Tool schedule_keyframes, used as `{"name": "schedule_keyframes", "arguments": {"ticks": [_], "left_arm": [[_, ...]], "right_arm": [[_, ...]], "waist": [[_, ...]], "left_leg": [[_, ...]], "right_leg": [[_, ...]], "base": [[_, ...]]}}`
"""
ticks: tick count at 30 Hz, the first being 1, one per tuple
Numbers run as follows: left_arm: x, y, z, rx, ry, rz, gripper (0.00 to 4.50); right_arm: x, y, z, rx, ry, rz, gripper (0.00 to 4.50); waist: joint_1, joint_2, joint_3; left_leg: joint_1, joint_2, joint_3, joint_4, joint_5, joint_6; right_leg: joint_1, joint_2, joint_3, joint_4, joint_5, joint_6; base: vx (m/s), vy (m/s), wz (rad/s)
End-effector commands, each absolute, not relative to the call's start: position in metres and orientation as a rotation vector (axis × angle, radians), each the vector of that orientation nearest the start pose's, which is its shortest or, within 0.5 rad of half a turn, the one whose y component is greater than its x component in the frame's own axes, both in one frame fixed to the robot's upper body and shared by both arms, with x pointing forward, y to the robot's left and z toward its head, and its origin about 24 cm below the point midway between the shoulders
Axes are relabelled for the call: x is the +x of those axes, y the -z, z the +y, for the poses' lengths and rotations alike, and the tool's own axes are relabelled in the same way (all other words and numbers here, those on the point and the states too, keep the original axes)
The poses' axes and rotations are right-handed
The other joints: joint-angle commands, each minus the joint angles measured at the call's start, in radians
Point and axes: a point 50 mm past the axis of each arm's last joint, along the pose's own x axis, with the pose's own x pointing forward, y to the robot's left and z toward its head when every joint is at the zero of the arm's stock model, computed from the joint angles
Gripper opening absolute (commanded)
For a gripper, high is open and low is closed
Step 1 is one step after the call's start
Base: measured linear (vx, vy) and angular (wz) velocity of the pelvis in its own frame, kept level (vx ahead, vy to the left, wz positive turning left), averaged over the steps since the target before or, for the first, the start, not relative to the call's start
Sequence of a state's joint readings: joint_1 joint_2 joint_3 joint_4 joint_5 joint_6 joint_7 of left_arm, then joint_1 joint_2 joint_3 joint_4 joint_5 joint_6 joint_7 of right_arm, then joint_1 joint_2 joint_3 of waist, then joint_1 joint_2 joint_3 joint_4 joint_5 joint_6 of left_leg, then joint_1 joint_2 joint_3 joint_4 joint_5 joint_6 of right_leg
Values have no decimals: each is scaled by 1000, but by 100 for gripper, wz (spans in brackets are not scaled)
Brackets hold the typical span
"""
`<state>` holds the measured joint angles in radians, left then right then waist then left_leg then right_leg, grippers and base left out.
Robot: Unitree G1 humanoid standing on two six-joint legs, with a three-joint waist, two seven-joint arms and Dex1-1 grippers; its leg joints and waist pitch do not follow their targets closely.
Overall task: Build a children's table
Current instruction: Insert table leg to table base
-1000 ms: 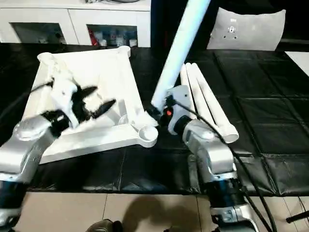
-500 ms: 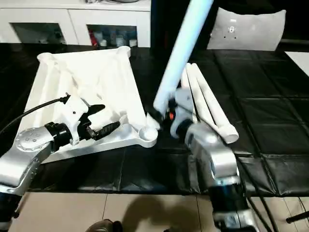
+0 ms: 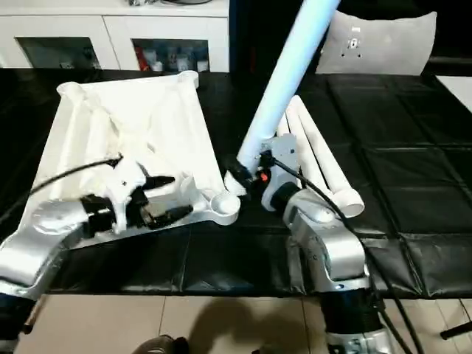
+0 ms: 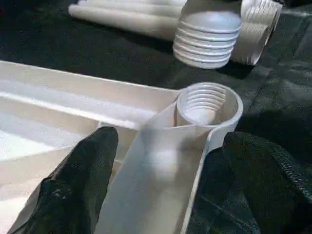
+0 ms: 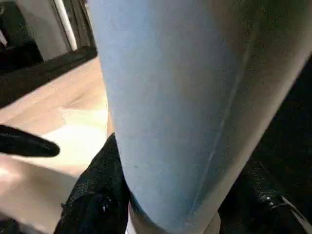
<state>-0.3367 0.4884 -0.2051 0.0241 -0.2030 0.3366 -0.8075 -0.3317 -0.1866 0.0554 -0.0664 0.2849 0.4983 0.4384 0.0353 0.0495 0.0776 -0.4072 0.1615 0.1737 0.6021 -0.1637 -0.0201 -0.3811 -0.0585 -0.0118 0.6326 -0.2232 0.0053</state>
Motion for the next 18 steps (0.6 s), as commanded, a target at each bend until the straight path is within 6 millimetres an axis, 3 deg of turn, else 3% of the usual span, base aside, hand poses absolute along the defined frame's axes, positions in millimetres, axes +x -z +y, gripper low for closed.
{"name": "schedule_keyframes", "arguments": {"ticks": [1,4,6,9,10,14,15,17,18], "left_arm": [[292,-88,145,335,1029,227,366],[293,-86,145,343,1050,243,355],[294,-84,145,355,1057,256,325],[296,-78,147,360,1052,287,317],[298,-76,148,361,1045,296,309],[302,-74,148,370,1029,306,277],[303,-74,148,368,1025,308,263],[304,-75,148,365,1023,308,238],[304,-75,148,365,1023,308,233]], "right_arm": [[292,-106,-115,59,-667,100,191],[291,-105,-116,60,-669,103,191],[290,-104,-116,60,-665,103,191],[291,-104,-115,62,-662,103,191],[291,-105,-114,61,-665,103,191],[289,-105,-115,72,-674,121,191],[289,-104,-116,73,-669,130,191],[288,-101,-118,68,-660,155,191],[288,-101,-118,68,-660,155,191]], "waist": [[-4,9,-75],[-7,15,-74],[-11,13,-74],[-10,15,-73],[-11,19,-74],[-9,17,-74],[-9,22,-75],[-9,15,-75],[-7,17,-75]], "left_leg": [[40,52,-21,-75,-226,-47],[37,52,-24,-76,-221,-43],[40,52,-22,-76,-245,-43],[42,53,-22,-76,-251,-45],[42,53,-22,-77,-250,-48],[41,53,-23,-77,-241,-44],[42,54,-23,-76,-240,-45],[41,54,-23,-77,-243,-45],[42,55,-23,-76,-243,-46]], "right_leg": [[26,-62,32,-73,-42,-201],[28,-64,31,-69,-35,-211],[25,-64,32,-73,-66,-215],[24,-65,33,-75,-83,-217],[23,-63,32,-74,-77,-217],[25,-64,32,-72,-51,-224],[25,-65,32,-71,-45,-227],[27,-64,31,-72,-45,-229],[26,-65,32,-71,-48,-229]], "base": [[0,0,0],[0,0,0],[0,0,0],[0,0,0],[0,0,0],[0,0,0],[0,0,0],[0,0,0],[0,0,0]]}}
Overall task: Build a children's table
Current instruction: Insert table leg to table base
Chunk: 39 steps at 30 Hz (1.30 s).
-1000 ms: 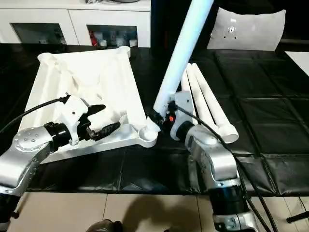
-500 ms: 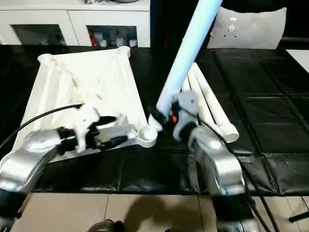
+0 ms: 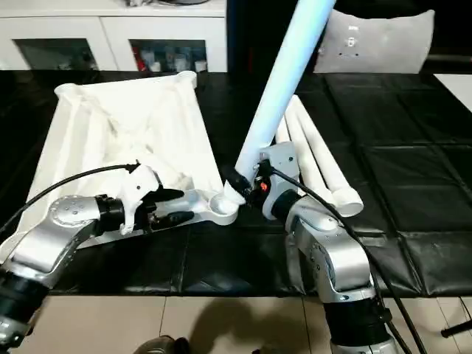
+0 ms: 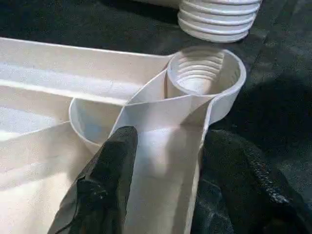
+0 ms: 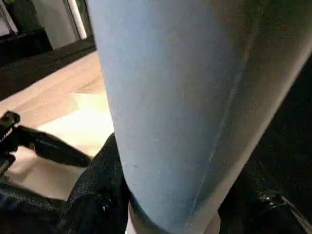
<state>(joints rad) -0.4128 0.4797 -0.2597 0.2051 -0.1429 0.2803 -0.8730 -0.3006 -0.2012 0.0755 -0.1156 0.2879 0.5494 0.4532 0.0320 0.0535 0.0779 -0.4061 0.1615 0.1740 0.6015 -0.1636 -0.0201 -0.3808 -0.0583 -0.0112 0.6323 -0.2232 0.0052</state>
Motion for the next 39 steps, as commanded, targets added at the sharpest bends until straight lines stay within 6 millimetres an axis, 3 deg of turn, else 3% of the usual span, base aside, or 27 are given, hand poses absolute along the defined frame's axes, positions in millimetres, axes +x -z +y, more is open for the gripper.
{"name": "schedule_keyframes", "arguments": {"ticks": [1,7,14,15,17,22,28,32,34,37,39], "left_arm": [[304,-76,148,365,1023,307,233],[305,-72,151,398,1023,318,193],[303,-69,153,412,1036,341,122],[302,-69,153,413,1038,343,122],[302,-69,154,415,1042,345,110],[302,-68,155,436,1055,354,62],[302,-72,153,390,1064,315,11],[298,-72,155,343,1071,350,9],[296,-71,156,330,1092,366,38],[297,-69,156,332,1091,374,48],[297,-69,156,333,1088,376,86]], "right_arm": [[288,-101,-118,65,-659,159,191],[285,-100,-117,67,-688,176,191],[285,-101,-119,81,-660,170,191],[284,-101,-118,88,-658,167,191],[284,-101,-117,94,-658,164,191],[283,-99,-113,102,-671,168,191],[282,-102,-113,87,-710,153,191],[281,-102,-113,93,-716,169,191],[281,-101,-113,108,-722,172,191],[283,-104,-112,119,-713,143,191],[285,-107,-112,138,-686,117,191]], "waist": [[-4,14,-74],[-4,9,-75],[-5,13,-74],[-5,22,-73],[-5,18,-74],[-4,19,-78],[-3,13,-81],[-1,10,-84],[-1,7,-82],[-1,12,-81],[-2,12,-79]], "left_leg": [[41,54,-23,-76,-244,-46],[39,54,-23,-75,-236,-40],[40,55,-23,-77,-247,-44],[41,55,-25,-78,-263,-50],[40,55,-25,-78,-259,-50],[40,55,-24,-76,-243,-45],[40,55,-22,-75,-236,-42],[37,54,-21,-72,-202,-28],[37,54,-20,-71,-198,-23],[38,54,-20,-72,-207,-21],[38,55,-21,-73,-214,-24]], "right_leg": [[26,-65,31,-71,-51,-229],[26,-67,32,-73,-62,-227],[24,-66,32,-73,-65,-230],[23,-66,31,-74,-70,-228],[25,-67,32,-72,-62,-227],[26,-67,31,-72,-55,-230],[26,-68,32,-73,-69,-229],[28,-68,31,-69,-36,-239],[27,-69,31,-70,-43,-239],[25,-70,32,-72,-68,-236],[25,-69,32,-72,-75,-231]], "base": [[0,0,0],[0,0,0],[0,0,0],[0,0,0],[0,0,0],[0,0,0],[0,0,0],[0,0,0],[0,0,0],[0,0,0],[0,0,0]]}}
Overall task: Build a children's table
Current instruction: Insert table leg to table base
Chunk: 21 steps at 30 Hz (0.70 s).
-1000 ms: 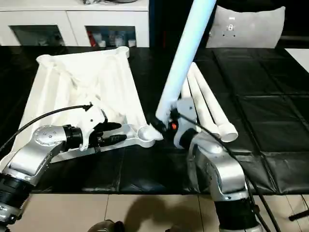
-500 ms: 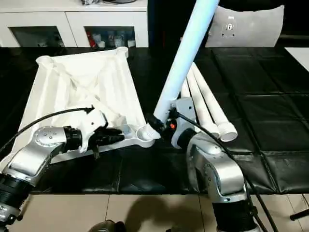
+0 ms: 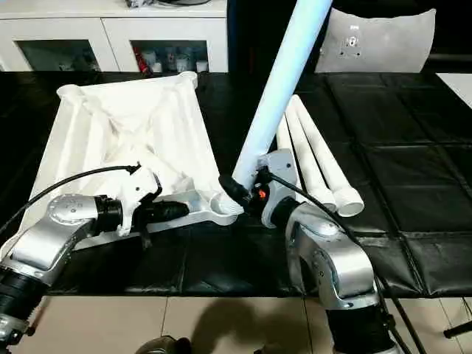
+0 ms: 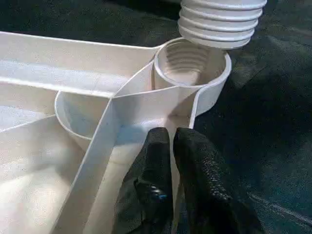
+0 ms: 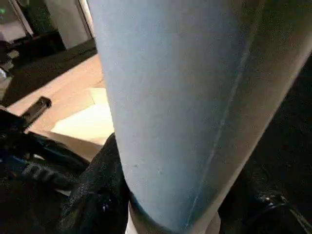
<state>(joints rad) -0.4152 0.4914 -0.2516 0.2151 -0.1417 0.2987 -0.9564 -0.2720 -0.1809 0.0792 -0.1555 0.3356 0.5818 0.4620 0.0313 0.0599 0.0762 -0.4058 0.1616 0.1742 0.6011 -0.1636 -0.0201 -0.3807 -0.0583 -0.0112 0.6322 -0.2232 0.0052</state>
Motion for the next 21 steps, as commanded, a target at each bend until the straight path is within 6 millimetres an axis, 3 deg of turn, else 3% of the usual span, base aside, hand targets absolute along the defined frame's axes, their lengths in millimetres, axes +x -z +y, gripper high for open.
{"name": "schedule_keyframes", "arguments": {"ticks": [1,12,18,20,21], "left_arm": [[297,-69,156,333,1088,376,88],[299,-63,159,353,1116,452,181],[303,-59,166,388,1075,466,186],[304,-59,167,394,1071,464,186],[304,-58,168,383,1082,453,186]], "right_arm": [[285,-107,-112,138,-685,116,191],[283,-101,-110,67,-687,112,191],[280,-101,-107,25,-714,81,191],[280,-100,-107,35,-718,88,191],[279,-100,-107,52,-738,95,191]], "waist": [[-1,6,-79],[-2,8,-76],[-3,3,-77],[-2,6,-77],[-2,2,-77]], "left_leg": [[39,55,-21,-73,-212,-26],[38,54,-22,-74,-224,-32],[38,54,-22,-75,-231,-31],[39,55,-23,-75,-231,-28],[38,55,-22,-74,-227,-24]], "right_leg": [[24,-68,31,-71,-68,-230],[25,-67,32,-72,-71,-226],[26,-69,33,-74,-75,-226],[26,-69,32,-73,-77,-228],[26,-69,33,-74,-73,-229]], "base": [[0,0,0],[0,0,0],[0,0,0],[0,0,0],[0,0,0]]}}
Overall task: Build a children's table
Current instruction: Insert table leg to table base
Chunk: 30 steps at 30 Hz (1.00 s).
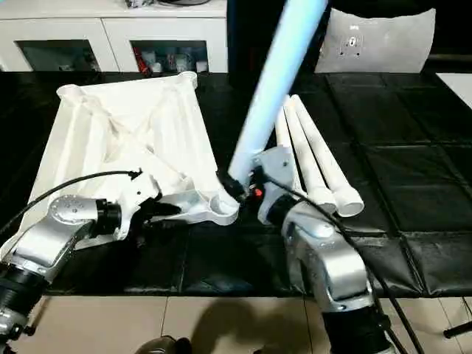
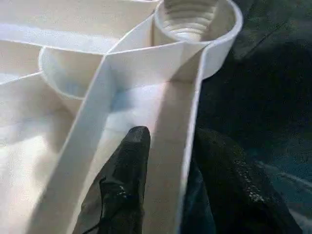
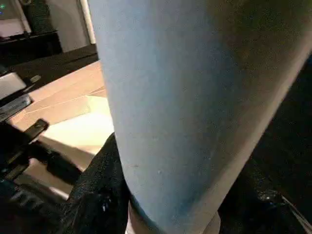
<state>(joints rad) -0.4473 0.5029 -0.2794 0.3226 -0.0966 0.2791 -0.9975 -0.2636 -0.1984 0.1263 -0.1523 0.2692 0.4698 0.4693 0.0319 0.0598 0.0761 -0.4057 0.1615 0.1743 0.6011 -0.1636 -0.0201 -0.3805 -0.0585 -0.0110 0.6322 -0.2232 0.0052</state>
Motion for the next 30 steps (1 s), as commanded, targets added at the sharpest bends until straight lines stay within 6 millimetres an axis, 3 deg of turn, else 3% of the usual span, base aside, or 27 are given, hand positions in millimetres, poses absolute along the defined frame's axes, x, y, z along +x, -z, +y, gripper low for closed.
{"name": "schedule_keyframes", "arguments": {"ticks": [1,4,8,9,10,11,14,15,18,21,22,30], "left_arm": [[304,-58,168,383,1084,449,186],[306,-55,169,399,1080,440,148],[310,-52,170,433,1099,445,143],[310,-52,170,442,1114,451,110],[310,-52,170,444,1123,454,106],[310,-53,170,444,1125,454,108],[311,-53,169,441,1133,454,85],[311,-52,169,439,1142,453,61],[310,-50,166,419,1173,452,50],[311,-50,165,414,1177,445,18],[311,-51,165,409,1181,436,13],[302,-56,158,441,1287,361,0]], "right_arm": [[279,-100,-106,56,-744,98,191],[279,-100,-106,59,-763,106,191],[278,-100,-107,56,-781,104,191],[278,-100,-107,56,-786,107,191],[277,-100,-107,55,-790,109,191],[277,-100,-107,55,-791,109,191],[276,-100,-108,57,-795,111,191],[276,-100,-108,59,-799,112,191],[275,-99,-108,63,-807,123,191],[275,-99,-109,59,-814,129,191],[275,-100,-109,56,-819,130,191],[276,-97,-107,17,-896,199,191]], "waist": [[-1,3,-78],[-1,2,-77],[0,2,-77],[-1,2,-75],[-1,2,-75],[-1,7,-75],[-2,5,-75],[-1,11,-75],[-2,3,-76],[-1,3,-78],[-2,-1,-77],[-4,-6,-75]], "left_leg": [[38,55,-22,-74,-226,-23],[39,55,-21,-74,-234,-19],[39,55,-21,-74,-237,-22],[40,57,-23,-77,-254,-29],[40,56,-23,-77,-261,-31],[41,57,-24,-78,-269,-34],[41,57,-24,-78,-280,-42],[42,57,-24,-78,-278,-42],[40,57,-23,-78,-270,-38],[40,57,-23,-76,-258,-31],[39,57,-22,-76,-255,-28],[38,58,-18,-72,-212,1]], "right_leg": [[26,-70,32,-73,-72,-231],[25,-70,33,-75,-86,-231],[25,-72,34,-77,-104,-227],[23,-72,33,-77,-125,-227],[24,-73,33,-79,-136,-225],[22,-73,33,-78,-146,-224],[21,-73,34,-79,-152,-228],[20,-74,34,-78,-147,-229],[23,-73,34,-79,-134,-233],[24,-74,34,-77,-120,-238],[23,-73,34,-78,-119,-238],[24,-74,35,-78,-95,-244]], "base": [[0,0,0],[0,0,0],[0,0,0],[0,0,0],[0,0,0],[0,0,0],[0,0,0],[0,0,0],[0,0,0],[0,0,0],[0,0,0],[0,0,0]]}}
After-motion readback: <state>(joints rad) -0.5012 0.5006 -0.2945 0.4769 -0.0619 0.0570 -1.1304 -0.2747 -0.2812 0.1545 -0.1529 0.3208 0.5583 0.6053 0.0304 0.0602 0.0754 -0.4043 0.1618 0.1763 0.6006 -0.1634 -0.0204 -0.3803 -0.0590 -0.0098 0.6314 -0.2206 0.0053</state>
